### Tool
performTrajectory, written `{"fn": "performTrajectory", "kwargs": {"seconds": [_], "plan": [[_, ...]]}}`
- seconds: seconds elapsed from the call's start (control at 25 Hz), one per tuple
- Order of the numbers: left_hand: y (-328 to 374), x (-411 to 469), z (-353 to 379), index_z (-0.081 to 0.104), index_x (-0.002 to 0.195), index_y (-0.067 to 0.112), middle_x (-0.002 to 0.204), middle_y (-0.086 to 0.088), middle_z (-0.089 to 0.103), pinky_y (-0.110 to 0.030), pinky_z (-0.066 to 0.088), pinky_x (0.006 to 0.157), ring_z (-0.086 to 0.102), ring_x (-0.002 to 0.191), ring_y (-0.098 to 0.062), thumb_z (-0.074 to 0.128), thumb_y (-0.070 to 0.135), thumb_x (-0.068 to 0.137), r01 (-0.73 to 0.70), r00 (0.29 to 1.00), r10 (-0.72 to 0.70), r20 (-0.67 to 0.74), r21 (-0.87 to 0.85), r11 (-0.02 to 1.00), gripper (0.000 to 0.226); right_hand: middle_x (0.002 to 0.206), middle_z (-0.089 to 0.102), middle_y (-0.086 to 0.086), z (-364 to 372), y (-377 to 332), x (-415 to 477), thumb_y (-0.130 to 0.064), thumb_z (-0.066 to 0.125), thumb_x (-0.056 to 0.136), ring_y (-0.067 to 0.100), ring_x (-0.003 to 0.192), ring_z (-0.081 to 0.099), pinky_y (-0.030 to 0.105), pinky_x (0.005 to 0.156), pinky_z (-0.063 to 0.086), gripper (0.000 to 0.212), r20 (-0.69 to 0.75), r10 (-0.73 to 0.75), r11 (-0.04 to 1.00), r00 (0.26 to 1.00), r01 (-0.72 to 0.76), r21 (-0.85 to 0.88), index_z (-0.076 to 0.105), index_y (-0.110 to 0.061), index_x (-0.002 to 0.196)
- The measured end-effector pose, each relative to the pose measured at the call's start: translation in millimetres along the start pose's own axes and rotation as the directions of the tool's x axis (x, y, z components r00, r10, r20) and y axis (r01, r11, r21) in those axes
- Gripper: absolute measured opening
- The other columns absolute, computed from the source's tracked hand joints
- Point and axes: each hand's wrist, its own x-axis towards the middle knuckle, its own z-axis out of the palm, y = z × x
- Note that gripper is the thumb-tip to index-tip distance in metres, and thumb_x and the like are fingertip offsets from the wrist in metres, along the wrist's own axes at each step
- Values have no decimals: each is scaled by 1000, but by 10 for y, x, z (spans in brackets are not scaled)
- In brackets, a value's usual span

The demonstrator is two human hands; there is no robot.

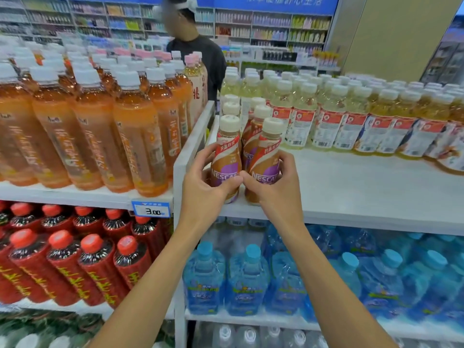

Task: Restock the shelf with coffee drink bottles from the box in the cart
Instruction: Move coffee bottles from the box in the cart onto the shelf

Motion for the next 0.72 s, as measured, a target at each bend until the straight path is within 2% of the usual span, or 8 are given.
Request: {"fn": "performTrajectory", "kwargs": {"seconds": [0.12, 0.28, 0.36, 0.52, 0.72], "plan": [[-75, -29, 0, 50, 140, 23, 128, 13, 64, -20, 55, 88, 66, 115, -7, 83, 2, 78, 7, 1000, -7, 6, -25, 1000, 74, 121, 64, -16, -13, 56, -26, -26, 89, 76, -1, 107, 65, 35, 94, 58, 72, 27, -7, 1000, 1000, 7, 4, 48, -26, 135], [-165, -176, -92, 49, 145, 23, 133, 13, 63, -18, 52, 94, 61, 120, -2, 85, 10, 78, 41, 999, -40, -7, 83, 996, 77, 131, 60, -17, -144, 161, -165, -24, 88, 78, -5, 113, 62, 27, 97, 56, 84, 95, 45, 999, 995, -44, -3, 41, -29, 147], [-182, -221, -122, 53, 141, 26, 128, 17, 64, -14, 50, 93, 61, 116, 3, 85, 12, 79, 49, 998, -45, -33, 141, 989, 71, 128, 62, -19, -182, 191, -237, -19, 84, 82, -6, 112, 62, 22, 97, 54, 72, 72, 51, 999, 996, -51, -7, 46, -29, 143], [-144, -223, -69, 56, 126, 39, 112, 28, 66, -8, 49, 87, 63, 105, 10, 84, 11, 79, 55, 996, -39, -83, 210, 976, 62, 115, 66, -20, -160, 172, -269, -18, 85, 81, -5, 103, 66, 16, 86, 55, 56, 19, 20, 999, 1000, -19, -46, 55, -32, 126], [-168, -139, -63, 61, 130, 30, 115, 21, 69, -11, 51, 88, 64, 105, 8, 87, 14, 76, 67, 994, -47, -94, 229, 971, 62, 112, 65, -19, -101, 163, -248, -24, 88, 77, -5, 98, 66, 17, 83, 57, 57, -15, 13, 997, 1000, -14, -77, 54, -34, 120]]}}
